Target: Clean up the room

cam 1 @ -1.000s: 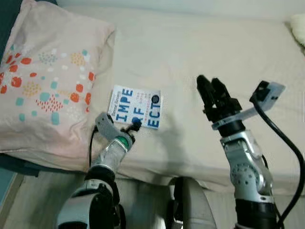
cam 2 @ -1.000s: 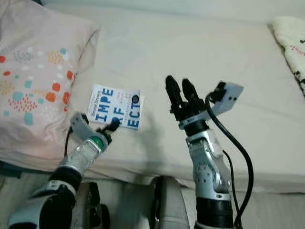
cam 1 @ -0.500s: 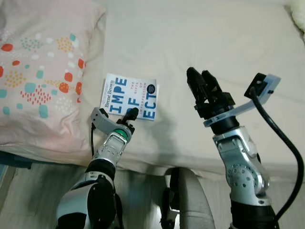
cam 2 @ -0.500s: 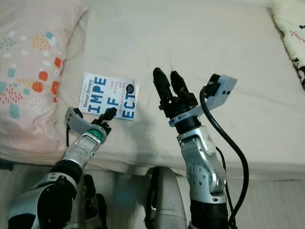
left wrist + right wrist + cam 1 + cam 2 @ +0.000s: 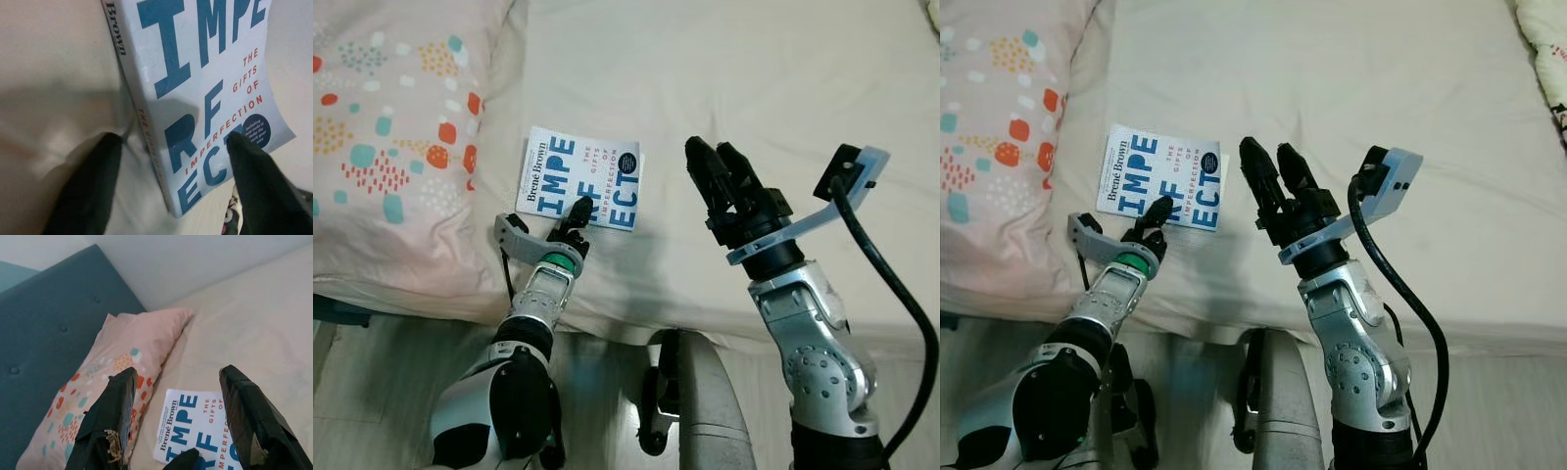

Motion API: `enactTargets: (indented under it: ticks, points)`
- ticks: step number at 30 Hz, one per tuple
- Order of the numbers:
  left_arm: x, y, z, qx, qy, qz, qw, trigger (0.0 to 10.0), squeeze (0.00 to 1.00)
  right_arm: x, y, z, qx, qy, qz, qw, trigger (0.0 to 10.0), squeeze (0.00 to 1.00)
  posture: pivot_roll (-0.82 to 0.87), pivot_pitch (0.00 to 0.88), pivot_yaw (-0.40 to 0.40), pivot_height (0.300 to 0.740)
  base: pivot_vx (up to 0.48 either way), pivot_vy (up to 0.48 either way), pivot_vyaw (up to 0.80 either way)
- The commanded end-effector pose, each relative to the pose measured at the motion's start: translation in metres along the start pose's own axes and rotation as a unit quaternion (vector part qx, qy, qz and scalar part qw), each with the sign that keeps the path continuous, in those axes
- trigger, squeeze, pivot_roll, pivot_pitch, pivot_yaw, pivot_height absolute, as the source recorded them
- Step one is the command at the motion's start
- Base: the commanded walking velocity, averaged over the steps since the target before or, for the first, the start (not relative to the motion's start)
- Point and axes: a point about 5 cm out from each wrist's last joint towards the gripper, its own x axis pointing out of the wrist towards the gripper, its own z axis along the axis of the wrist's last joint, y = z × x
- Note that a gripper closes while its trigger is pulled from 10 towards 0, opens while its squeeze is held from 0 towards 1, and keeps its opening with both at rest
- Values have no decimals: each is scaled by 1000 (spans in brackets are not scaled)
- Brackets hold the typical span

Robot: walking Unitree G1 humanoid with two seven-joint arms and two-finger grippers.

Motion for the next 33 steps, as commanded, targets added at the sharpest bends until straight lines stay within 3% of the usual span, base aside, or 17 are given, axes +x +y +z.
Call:
enactTargets:
  ticks: [1,2,7,15,19,30,31,32,33]
  points:
    - [0,-3,-25,-18,36,-6,999,2980,0,-6,0,1,3,2,-6,1000,10000,0,-348,540,-65,612,0,0,0]
    - [3,-15,-29,-2,36,-28,999,0,0,-7,-1,3,0,5,-9,1000,10000,0,-347,536,-61,612,0,0,0]
    - [6,-26,-33,16,41,-59,997,0,0,-8,-1,4,0,6,-13,1000,10000,0,-348,529,-55,612,0,0,0]
    - [9,-31,-27,58,38,-55,996,0,0,-9,-4,4,-1,5,-16,1000,10000,0,-312,496,-35,612,0,0,0]
    - [8,-24,-16,106,21,-32,994,0,0,-8,-9,4,-4,3,-19,1000,10000,0,-294,471,-28,612,0,0,0]
    - [5,-10,7,148,-14,11,989,0,0,-6,-17,5,-14,3,-17,1000,10000,0,-251,406,-11,612,0,0,0]
    - [5,-8,14,154,-20,22,988,7373,0,-6,-18,5,-16,3,-17,1000,10000,0,-231,396,0,612,0,0,0]
    - [5,-8,14,154,-20,22,988,7373,0,-6,-18,5,-16,3,-17,1000,10000,0,-231,396,0,612,0,0,0]
    - [3,-3,25,155,-33,41,986,10000,0,-8,-19,5,-17,3,-17,1000,10000,0,-216,390,7,612,0,0,0]
